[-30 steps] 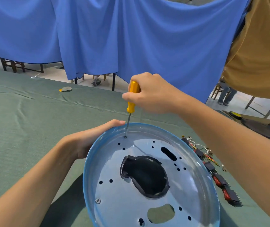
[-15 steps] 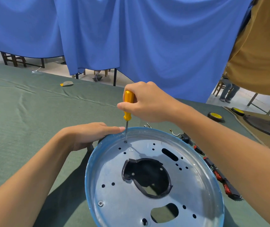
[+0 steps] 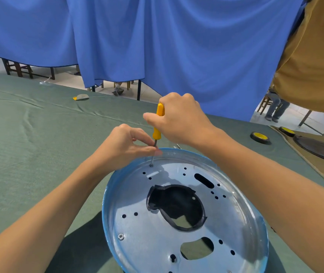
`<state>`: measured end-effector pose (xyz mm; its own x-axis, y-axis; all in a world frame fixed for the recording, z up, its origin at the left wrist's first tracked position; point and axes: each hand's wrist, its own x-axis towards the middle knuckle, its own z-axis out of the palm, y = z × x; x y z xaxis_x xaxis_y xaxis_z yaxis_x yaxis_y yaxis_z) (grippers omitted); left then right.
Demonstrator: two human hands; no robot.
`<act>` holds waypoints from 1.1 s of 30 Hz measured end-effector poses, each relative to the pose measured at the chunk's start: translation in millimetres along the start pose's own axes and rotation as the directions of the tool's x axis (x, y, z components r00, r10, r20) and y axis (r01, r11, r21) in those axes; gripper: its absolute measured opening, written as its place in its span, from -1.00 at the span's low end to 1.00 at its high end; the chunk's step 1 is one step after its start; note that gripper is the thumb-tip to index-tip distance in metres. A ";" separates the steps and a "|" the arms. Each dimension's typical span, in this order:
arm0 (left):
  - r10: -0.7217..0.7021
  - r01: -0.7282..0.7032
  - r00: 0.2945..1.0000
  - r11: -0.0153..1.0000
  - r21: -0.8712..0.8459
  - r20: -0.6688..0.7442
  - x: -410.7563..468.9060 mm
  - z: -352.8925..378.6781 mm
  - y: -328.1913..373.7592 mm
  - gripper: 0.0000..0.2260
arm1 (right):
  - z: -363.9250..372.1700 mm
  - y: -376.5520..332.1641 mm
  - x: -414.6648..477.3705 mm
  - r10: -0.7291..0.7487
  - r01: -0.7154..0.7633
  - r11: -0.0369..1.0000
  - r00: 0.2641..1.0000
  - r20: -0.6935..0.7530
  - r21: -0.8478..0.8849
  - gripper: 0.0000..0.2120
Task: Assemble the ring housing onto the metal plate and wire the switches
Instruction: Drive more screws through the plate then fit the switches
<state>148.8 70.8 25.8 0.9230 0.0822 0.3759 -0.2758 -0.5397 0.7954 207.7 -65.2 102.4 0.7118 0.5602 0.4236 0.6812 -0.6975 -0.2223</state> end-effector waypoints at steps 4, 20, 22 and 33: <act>-0.028 0.030 0.998 0.999 0.035 -0.051 0.7 0.9 0.1 -0.95 | -14.4 -2.8 -0.4 -0.152 0.155 0.988 0.976 0.158 -0.005 -0.67; 0.028 -0.020 0.997 0.993 0.115 -0.068 -0.4 5.0 4.3 -0.82 | -19.3 -7.2 15.7 -0.279 0.346 0.912 0.917 0.286 -0.221 -0.74; 0.003 0.000 1.000 0.995 0.102 -0.029 0.3 1.7 4.0 -0.83 | -26.2 -11.6 13.7 -0.291 0.358 0.922 0.891 0.349 -0.144 -0.70; 0.001 -0.004 1.000 0.995 0.099 0.028 -2.3 7.2 2.8 -0.91 | -21.7 -17.5 15.5 -0.125 0.200 0.963 0.925 0.359 -0.179 -0.68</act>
<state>147.8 63.1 23.8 0.9298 0.0583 0.3634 -0.2515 -0.6202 0.7430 203.0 -54.0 131.8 0.6345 0.7659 0.1042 0.7679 -0.6400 0.0275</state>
